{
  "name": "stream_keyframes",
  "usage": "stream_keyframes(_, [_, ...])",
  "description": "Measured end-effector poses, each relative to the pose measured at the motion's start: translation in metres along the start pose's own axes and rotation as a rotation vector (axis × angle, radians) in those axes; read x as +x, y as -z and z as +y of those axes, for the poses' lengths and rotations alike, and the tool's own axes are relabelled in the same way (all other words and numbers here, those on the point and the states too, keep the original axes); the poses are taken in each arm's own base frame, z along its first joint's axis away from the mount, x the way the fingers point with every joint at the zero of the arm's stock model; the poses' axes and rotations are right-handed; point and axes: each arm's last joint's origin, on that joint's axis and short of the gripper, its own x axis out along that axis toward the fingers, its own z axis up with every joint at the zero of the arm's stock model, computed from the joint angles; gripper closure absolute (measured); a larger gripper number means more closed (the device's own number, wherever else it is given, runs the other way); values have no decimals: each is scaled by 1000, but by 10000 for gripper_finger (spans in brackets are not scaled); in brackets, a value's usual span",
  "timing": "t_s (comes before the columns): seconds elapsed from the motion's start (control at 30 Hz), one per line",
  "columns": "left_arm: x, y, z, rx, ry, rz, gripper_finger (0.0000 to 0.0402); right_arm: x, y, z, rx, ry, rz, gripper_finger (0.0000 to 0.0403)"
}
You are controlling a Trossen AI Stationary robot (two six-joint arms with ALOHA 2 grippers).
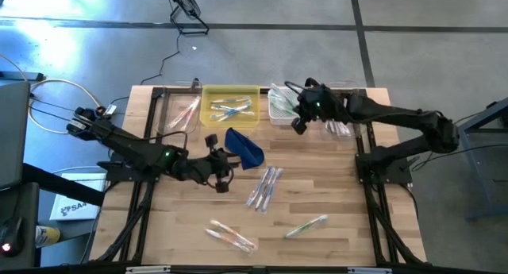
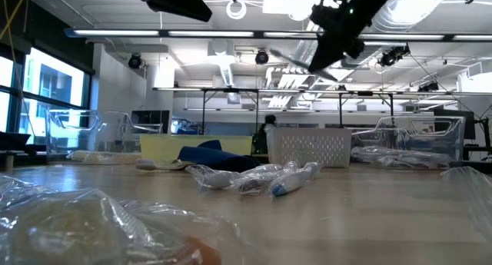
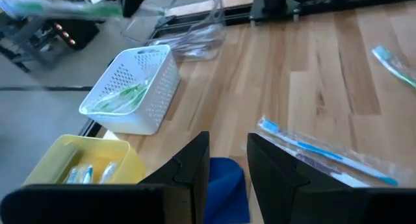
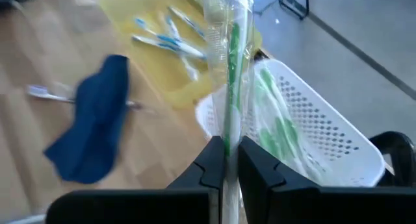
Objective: Pick & Place Toothbrushes
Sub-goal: Put the green toothbrush into the white bin
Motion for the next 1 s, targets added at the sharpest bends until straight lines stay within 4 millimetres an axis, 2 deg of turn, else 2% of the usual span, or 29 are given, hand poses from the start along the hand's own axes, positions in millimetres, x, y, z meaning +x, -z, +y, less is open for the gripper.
stream_keyframes(0.33, [6, -4, 9, -37, -32, -18, 302, 65, 9, -29, -82, 37, 164, 385])
stream_keyframes(0.5, [5, -3, 8, -34, -29, -17, 302, 90, 11, -41, -110, 77, 183, 385])
stream_keyframes(0.8, [5, -3, 8, -35, -30, -17, 302, 108, 16, -70, -117, 173, 218, 385])
stream_keyframes(1.0, [6, -3, 8, -29, -33, -16, 302, 114, 20, -78, -86, 105, 248, 380])
